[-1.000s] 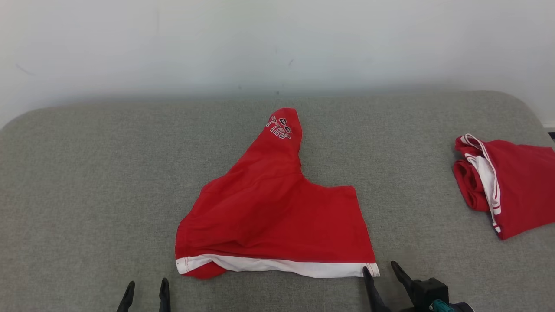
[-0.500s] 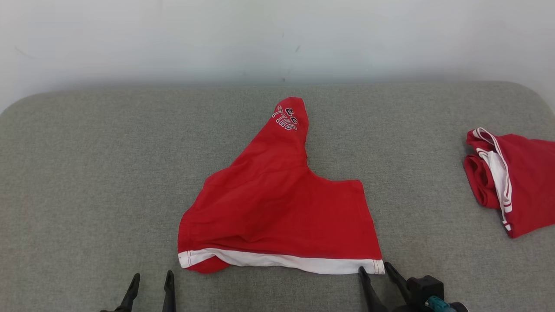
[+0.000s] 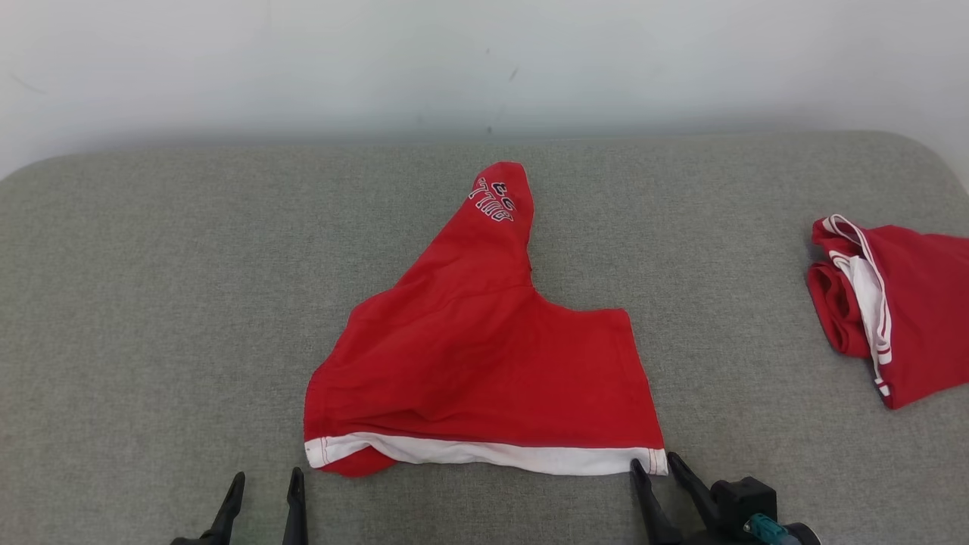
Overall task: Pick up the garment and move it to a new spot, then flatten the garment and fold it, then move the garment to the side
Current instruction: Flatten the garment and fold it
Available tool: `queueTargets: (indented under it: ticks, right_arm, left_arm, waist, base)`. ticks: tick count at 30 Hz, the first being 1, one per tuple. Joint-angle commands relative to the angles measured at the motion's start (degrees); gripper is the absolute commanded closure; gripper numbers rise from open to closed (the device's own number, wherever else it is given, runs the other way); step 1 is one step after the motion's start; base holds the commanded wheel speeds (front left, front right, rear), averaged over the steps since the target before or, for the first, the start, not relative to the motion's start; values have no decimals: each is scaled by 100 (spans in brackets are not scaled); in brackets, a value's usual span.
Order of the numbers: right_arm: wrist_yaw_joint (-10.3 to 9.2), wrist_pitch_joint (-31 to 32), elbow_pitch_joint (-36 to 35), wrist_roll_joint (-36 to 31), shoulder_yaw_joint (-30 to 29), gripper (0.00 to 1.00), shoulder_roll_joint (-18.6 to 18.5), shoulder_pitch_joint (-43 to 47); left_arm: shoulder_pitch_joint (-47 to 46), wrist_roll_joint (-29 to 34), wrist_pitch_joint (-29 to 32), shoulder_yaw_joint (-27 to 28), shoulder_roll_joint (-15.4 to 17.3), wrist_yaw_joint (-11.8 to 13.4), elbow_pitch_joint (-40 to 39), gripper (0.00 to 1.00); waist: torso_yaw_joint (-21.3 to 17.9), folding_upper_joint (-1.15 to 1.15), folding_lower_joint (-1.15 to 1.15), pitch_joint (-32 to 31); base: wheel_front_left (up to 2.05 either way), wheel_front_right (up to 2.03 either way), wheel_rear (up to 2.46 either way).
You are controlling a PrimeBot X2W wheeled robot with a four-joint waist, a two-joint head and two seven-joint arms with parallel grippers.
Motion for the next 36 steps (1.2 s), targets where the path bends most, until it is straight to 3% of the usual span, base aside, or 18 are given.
queueTargets:
  ticks: [1,3,4,8,36]
  right_arm:
    - [-16,4,-13,-14,4,29,6,71]
    - [-16,4,-17,-20,47,32,7,60]
    - [-16,4,-16,-17,65,51,7,56]
    - [-16,4,-21,-36,108,100,7,38]
    - [-17,7,-133,-350,-74,100,-46,-106]
  left_arm:
    - [-46,-67,-17,-15,-4,28,3,0]
    - [-60,-78,-17,-27,-4,29,12,0]
    - [-65,-79,-17,-30,-4,30,13,0]
    - [-81,-73,-17,-30,-4,34,2,0]
    - [-429,-906,-17,-554,-1,-43,451,0]
  waist:
    - [-13,0,0,6]
    - [-18,0,0,12]
    - [-17,0,0,16]
    - [-15,0,0,40]
    - [-301,0,0,370]
  base:
    - [0,0,0]
    - [0,0,0]
    - [0,0,0]
    - [0,0,0]
    - [0,0,0]
